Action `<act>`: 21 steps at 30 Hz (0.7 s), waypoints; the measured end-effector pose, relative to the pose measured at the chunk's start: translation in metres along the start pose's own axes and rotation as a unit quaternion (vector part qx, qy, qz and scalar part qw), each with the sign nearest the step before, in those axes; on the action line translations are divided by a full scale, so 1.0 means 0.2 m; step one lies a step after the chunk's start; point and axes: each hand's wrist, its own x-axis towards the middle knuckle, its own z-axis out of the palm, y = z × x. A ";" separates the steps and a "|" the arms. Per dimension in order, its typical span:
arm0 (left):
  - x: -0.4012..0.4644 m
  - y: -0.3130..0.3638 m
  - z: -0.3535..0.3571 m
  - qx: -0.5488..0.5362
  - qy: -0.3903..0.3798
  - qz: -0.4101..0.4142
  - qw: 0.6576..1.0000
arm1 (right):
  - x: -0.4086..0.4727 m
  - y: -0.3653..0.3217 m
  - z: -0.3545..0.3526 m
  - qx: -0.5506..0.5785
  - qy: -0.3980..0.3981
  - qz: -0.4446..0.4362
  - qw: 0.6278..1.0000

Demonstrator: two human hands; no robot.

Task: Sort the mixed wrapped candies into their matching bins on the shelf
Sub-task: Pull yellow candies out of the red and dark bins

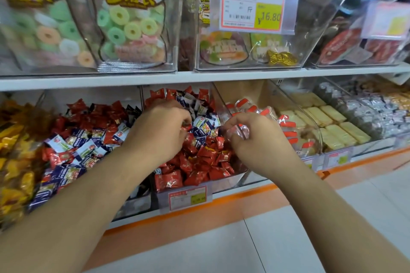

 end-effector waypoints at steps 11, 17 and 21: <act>-0.05 0.20 0.14 -0.069 -0.278 0.008 0.958 | -0.01 -0.01 0.00 0.003 0.000 0.001 1.000; -0.04 0.18 0.11 -0.110 -0.213 -0.036 0.970 | -0.01 -0.01 -0.01 0.005 0.003 0.011 1.000; -0.03 0.16 0.10 -0.129 -0.166 -0.031 0.977 | -0.02 -0.01 -0.01 0.009 0.007 0.003 1.000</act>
